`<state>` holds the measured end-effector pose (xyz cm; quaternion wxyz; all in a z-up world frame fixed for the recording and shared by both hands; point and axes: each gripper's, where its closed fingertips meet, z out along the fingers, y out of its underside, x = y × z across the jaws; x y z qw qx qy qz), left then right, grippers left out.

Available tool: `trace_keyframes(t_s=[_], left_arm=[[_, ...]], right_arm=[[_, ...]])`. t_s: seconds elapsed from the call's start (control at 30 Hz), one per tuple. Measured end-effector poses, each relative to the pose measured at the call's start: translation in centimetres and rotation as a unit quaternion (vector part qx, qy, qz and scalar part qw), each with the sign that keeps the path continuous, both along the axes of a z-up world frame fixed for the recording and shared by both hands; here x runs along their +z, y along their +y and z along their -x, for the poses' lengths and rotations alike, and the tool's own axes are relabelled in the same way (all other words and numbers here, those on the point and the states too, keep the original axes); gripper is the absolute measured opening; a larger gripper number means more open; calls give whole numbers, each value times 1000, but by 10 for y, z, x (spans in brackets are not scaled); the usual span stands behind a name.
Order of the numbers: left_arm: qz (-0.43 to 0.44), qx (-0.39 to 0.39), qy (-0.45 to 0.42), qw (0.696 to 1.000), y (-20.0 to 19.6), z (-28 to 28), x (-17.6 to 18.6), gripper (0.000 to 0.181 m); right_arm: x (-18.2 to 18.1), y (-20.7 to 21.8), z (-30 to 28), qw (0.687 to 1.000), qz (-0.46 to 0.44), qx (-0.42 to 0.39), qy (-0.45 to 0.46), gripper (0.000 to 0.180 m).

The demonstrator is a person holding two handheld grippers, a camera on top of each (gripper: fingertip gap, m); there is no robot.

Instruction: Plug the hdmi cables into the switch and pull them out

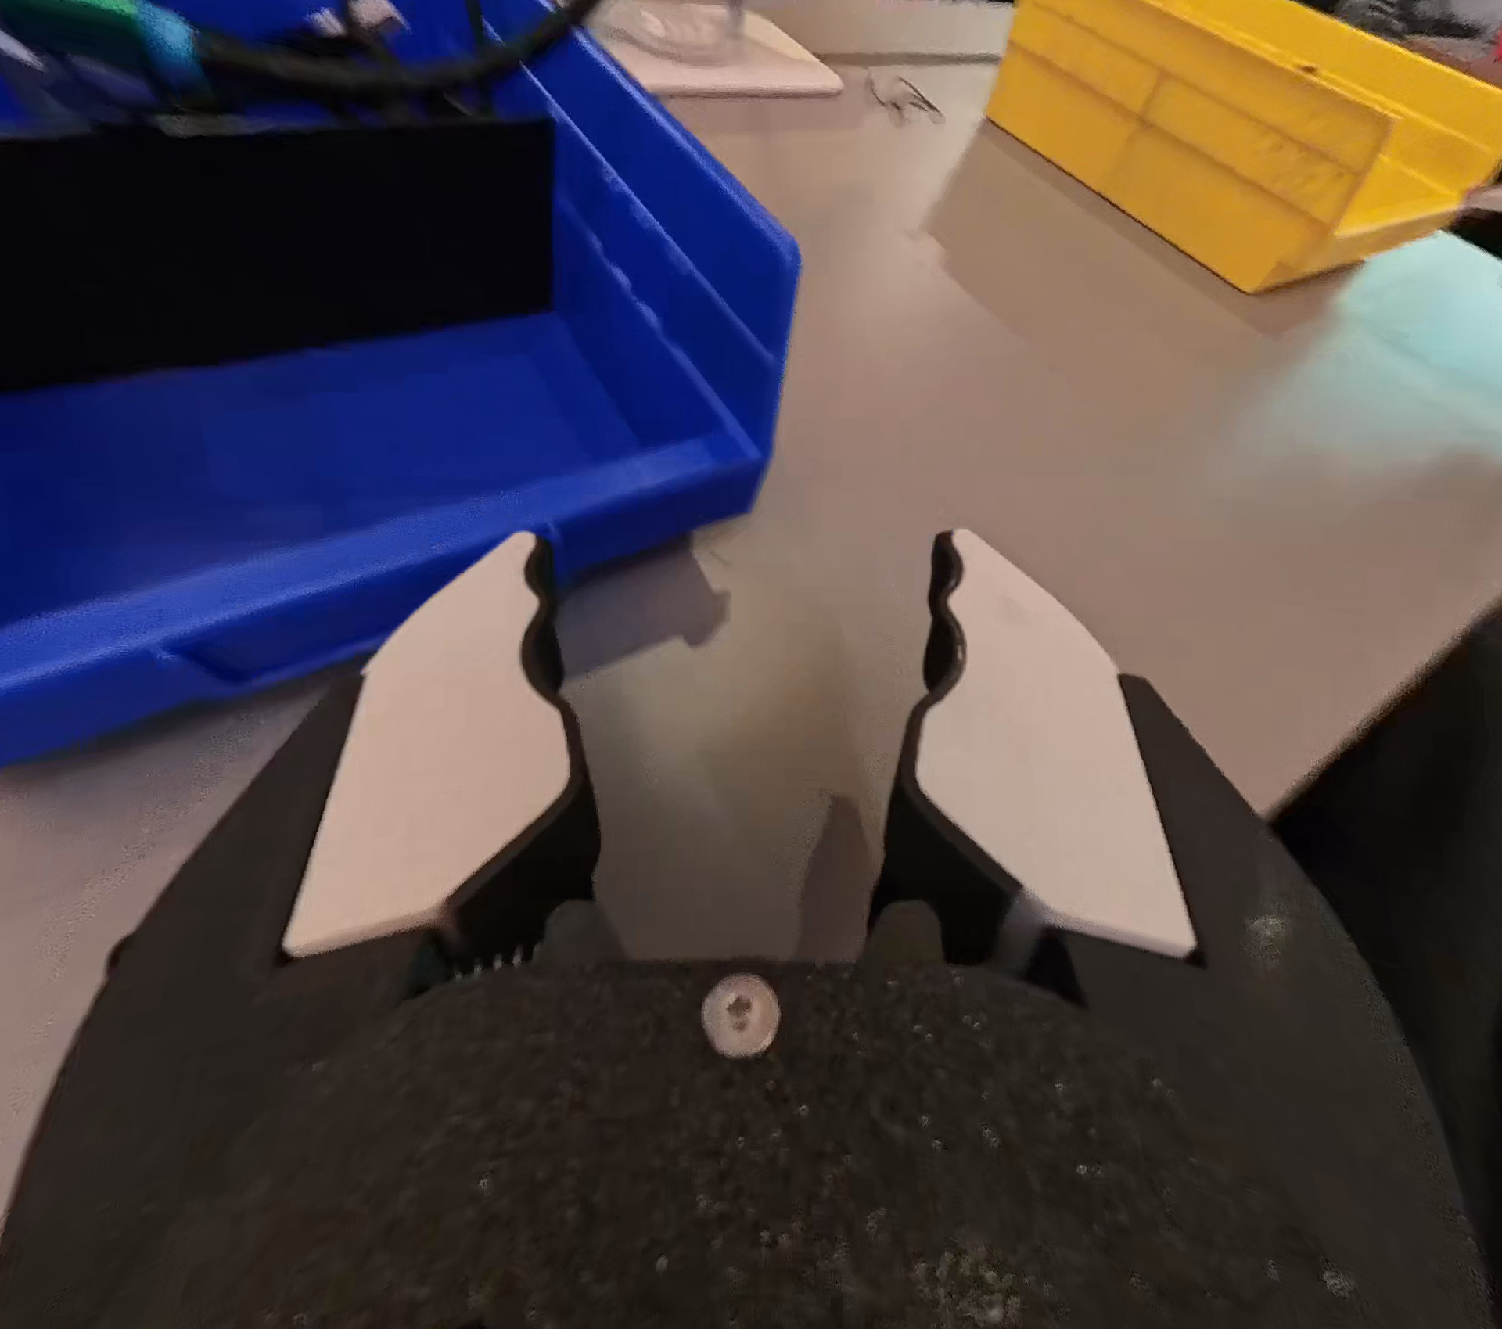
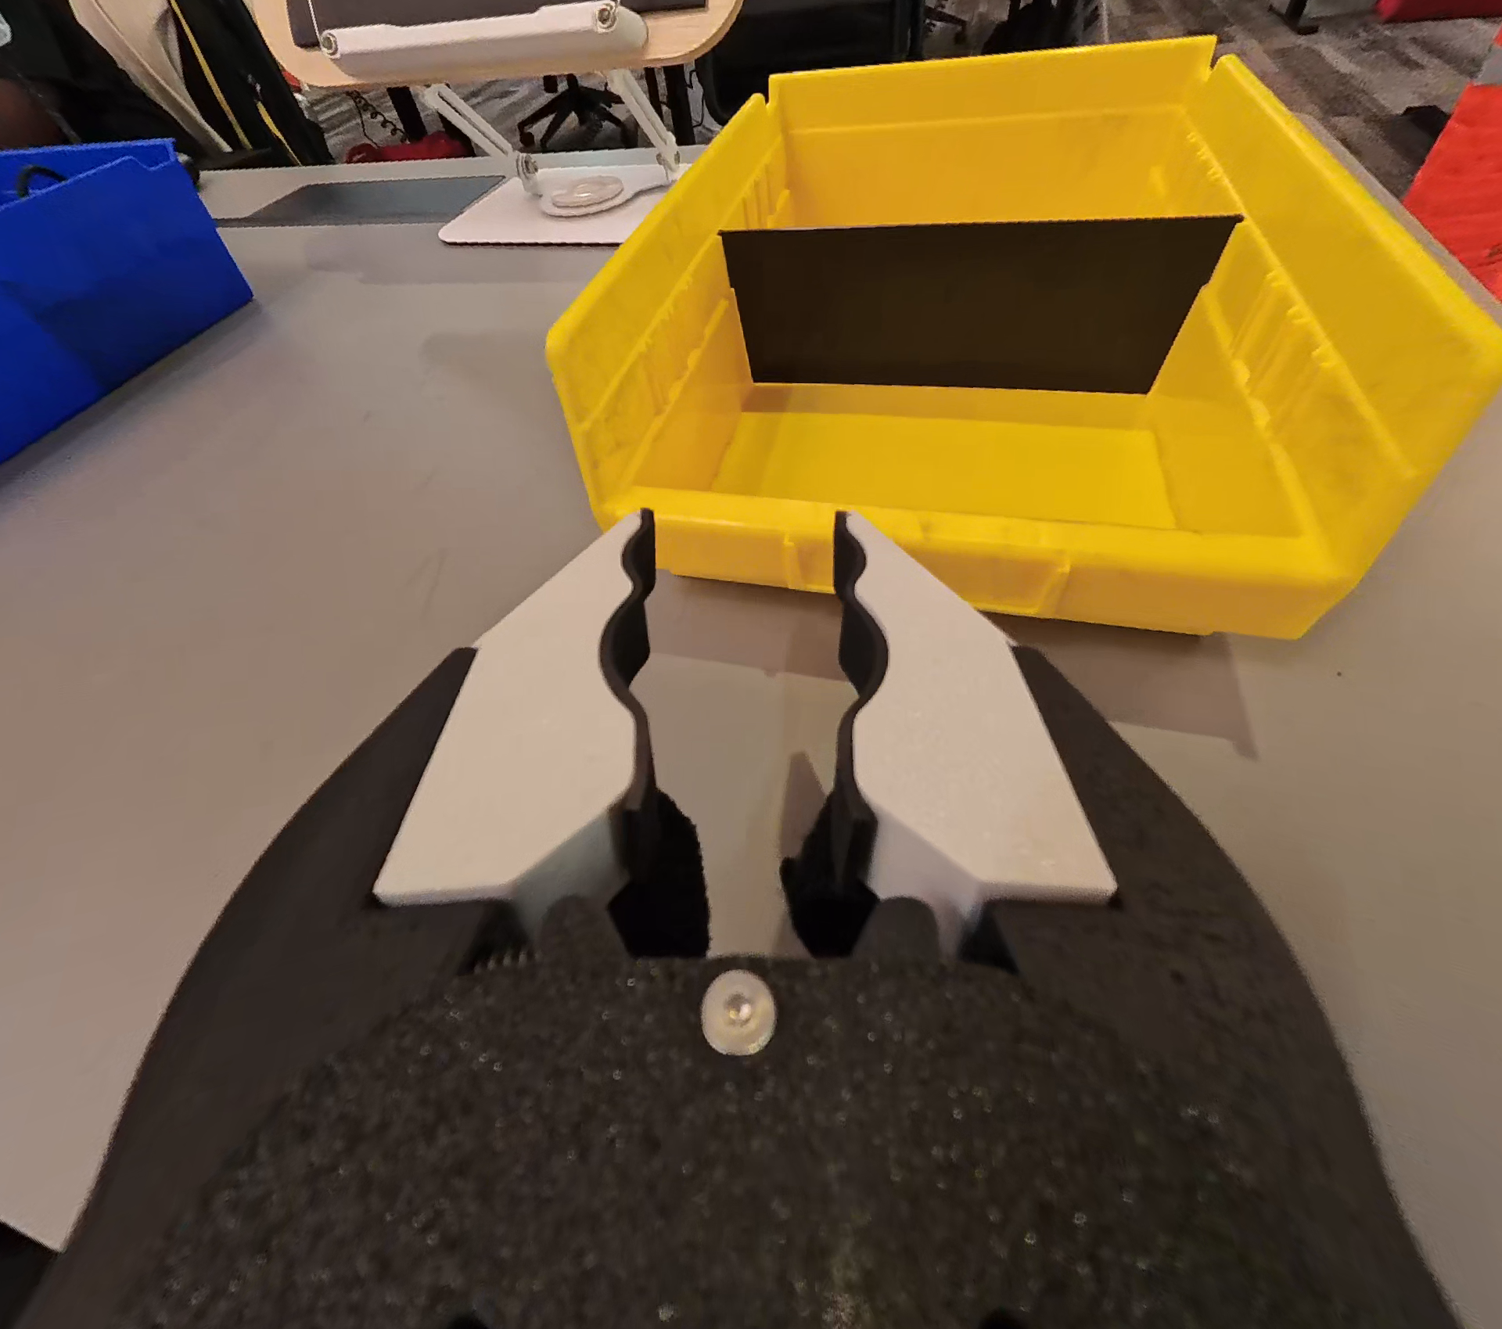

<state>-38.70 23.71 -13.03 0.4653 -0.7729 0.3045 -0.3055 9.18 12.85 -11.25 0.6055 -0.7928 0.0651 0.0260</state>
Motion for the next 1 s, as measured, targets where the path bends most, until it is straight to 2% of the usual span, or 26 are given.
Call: trace_keyframes(t_s=[0.07, 0.13, 0.27, 0.33, 0.4, 0.53, 0.63, 0.83, 0.9, 1.0], left_arm=[[34, -23, 9, 999, -8, 2, -8, 88], [38, -13, 33, 999, -4, 10, -8, 85], [21, -29, 0, 999, -1, 11, 19, 82], [19, -38, 28, 999, 6, 17, 24, 86], [0, -17, 89, 996, 26, 30, 28, 92], [-4, 40, 187, 981, 79, 48, 44, 92], [12, 96, 214, 972, 127, 46, 61, 88], [101, 161, 251, 949, 194, 20, 58, 86], [123, 179, 253, 943, 208, 15, 55, 82], [157, 215, 279, 923, 223, 28, 39, 49]], right_arm=[[0, 0, 1, 1000, 0, 2, 1, 43], [-2, 0, 2, 1000, 5, 4, -1, 43], [-4, -4, 5, 1000, 8, 6, -8, 43], [-4, -6, 7, 1000, 7, 8, -7, 43], [-5, -7, 10, 1000, 7, 12, -7, 43], [-6, -5, 13, 1000, 9, 17, -8, 43], [-8, -1, 15, 1000, 14, 21, -10, 43], [-12, 0, 17, 999, 22, 25, -12, 43], [-12, -1, 16, 999, 22, 24, -8, 43], [-13, -2, 14, 999, 23, 23, -1, 43]])
